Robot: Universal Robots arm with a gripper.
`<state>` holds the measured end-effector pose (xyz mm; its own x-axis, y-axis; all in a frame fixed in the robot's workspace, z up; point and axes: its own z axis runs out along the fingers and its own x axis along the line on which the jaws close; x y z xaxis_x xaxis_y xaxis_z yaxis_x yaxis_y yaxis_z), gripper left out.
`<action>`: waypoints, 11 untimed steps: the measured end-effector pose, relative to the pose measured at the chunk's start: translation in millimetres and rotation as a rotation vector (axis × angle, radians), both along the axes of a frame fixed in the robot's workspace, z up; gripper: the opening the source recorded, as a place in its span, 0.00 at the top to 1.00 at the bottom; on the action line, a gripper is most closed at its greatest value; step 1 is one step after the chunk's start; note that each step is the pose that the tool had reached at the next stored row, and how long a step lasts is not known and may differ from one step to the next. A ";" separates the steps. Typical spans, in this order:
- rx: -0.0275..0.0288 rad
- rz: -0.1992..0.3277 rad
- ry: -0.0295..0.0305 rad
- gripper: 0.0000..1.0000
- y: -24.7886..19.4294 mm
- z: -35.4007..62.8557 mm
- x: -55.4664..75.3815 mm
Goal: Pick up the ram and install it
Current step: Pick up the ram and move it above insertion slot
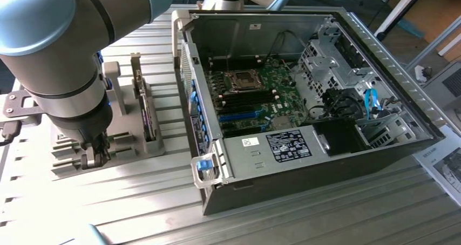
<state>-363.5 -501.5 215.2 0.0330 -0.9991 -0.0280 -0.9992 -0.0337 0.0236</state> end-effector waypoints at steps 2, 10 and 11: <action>0.0000 0.000 0.0000 0.70 0.0 0.0 0.0; 0.0000 0.000 0.0000 0.79 0.0 0.0 0.0; -0.0001 0.000 0.0001 0.79 0.0 -0.1 0.0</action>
